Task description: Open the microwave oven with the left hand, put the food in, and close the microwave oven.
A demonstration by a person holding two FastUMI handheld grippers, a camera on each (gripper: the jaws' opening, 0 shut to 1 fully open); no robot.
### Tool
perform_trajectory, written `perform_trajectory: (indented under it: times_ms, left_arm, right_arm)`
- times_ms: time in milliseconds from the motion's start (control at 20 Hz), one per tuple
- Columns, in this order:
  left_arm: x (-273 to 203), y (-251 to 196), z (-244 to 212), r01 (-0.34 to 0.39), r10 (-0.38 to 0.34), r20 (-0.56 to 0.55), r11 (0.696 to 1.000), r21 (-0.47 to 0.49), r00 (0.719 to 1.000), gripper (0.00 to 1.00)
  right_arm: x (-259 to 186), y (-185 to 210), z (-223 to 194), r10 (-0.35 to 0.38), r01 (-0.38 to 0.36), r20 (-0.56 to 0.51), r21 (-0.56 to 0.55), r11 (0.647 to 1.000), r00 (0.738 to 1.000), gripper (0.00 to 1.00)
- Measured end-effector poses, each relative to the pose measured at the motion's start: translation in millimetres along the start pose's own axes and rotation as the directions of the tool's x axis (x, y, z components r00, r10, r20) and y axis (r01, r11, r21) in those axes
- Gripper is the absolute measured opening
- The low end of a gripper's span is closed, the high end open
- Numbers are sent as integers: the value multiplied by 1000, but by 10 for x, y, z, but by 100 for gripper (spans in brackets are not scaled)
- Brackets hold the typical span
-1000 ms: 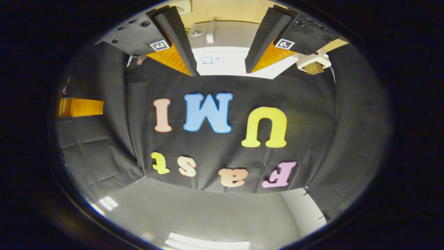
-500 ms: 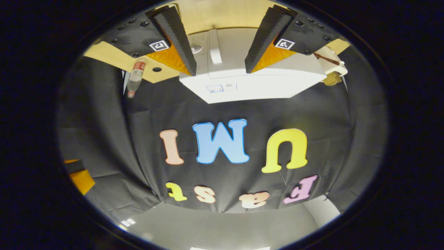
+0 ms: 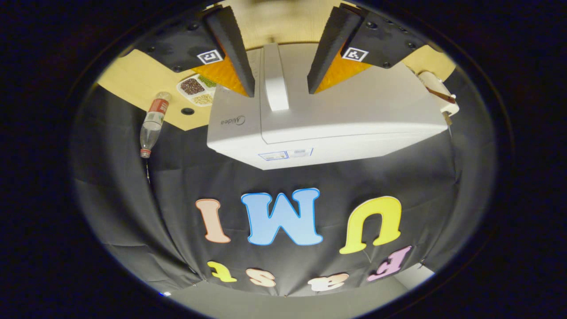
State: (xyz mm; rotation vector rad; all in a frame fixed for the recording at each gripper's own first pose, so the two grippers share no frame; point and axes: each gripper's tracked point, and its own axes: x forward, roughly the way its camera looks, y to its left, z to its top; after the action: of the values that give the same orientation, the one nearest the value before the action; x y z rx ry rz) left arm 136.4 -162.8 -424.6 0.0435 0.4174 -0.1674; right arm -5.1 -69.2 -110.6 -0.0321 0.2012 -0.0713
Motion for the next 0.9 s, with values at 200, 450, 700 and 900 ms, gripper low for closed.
perform_trajectory:
  times_ms: [200,450,700,900]
  left_arm:
    - [167,-61,-87,13,-13,-23,1000,-6,1000,59]
    - [114,-108,-99,34,-35,-37,999,-23,999,27]
    - [119,-125,-118,100,-105,-78,993,-67,991,11]
    - [53,-126,-130,132,-140,-103,988,-78,985,8]
  right_arm:
    - [5,-29,-16,-10,10,-9,-7,1000,1000,98]
    - [9,-33,-28,-15,15,-17,-13,1000,1000,98]
    - [17,-7,-51,-5,5,-18,-7,1000,1000,98]
    - [52,49,-21,5,-5,-10,0,1000,1000,98]
